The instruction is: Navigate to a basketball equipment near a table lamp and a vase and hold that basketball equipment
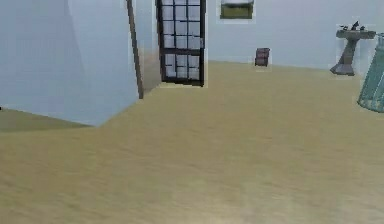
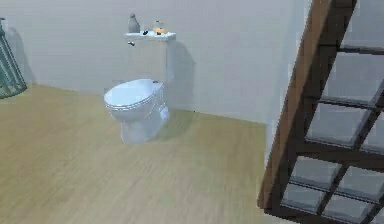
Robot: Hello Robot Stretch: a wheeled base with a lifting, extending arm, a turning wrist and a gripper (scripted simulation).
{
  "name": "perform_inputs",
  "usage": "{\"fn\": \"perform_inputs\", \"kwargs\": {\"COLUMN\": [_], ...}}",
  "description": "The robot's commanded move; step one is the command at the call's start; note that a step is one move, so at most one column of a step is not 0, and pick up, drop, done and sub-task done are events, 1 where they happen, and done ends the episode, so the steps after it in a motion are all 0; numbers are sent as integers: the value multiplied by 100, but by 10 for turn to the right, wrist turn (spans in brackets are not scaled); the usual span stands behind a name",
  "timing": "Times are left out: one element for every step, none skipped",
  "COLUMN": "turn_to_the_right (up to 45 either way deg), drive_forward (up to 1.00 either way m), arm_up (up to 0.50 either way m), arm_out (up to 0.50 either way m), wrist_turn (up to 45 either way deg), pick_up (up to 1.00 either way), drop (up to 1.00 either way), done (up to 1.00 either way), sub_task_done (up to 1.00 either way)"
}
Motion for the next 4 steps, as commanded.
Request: {"fn": "perform_inputs", "kwargs": {"turn_to_the_right": [0,0,-30,0], "drive_forward": [100,100,0,100], "arm_up": [0,0,0,0], "arm_out": [0,0,0,0], "wrist_turn": [0,0,0,0], "pick_up": [0,0,0,0], "drop": [0,0,0,0], "done": [0,0,0,0], "sub_task_done": [0,0,0,0]}}
